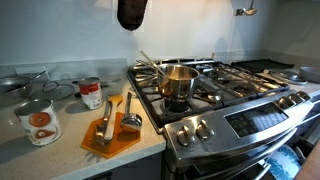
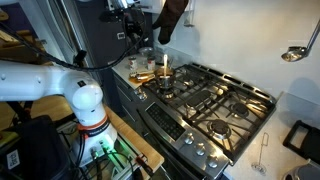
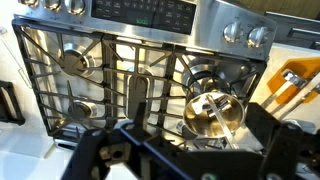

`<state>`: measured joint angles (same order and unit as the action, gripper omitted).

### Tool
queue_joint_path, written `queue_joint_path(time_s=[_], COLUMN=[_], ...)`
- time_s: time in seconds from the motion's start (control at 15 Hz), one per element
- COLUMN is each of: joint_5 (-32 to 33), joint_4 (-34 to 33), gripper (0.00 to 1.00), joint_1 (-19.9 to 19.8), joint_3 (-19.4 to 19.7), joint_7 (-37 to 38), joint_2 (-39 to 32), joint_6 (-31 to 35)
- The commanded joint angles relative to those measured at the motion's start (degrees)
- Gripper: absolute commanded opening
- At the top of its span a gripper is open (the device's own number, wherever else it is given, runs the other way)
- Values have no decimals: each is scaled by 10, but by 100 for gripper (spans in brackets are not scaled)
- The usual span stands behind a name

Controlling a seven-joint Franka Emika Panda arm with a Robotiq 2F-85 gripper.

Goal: Press the third topmost button from the right on the stoves button display

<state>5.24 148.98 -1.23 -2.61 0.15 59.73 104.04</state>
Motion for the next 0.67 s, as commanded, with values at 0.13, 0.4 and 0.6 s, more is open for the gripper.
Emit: queue_joint_path(time_s=[0.13,0.4,0.6], joint_5=[-6,-4,2], joint_4=[27,65,85], gripper=[100,100,100], joint_1=[-9,-35,-59], joint_3=[68,124,145], joint_7=[-20,-35,-41], joint_2=[-50,-114,-180], joint_6=[9,48,86])
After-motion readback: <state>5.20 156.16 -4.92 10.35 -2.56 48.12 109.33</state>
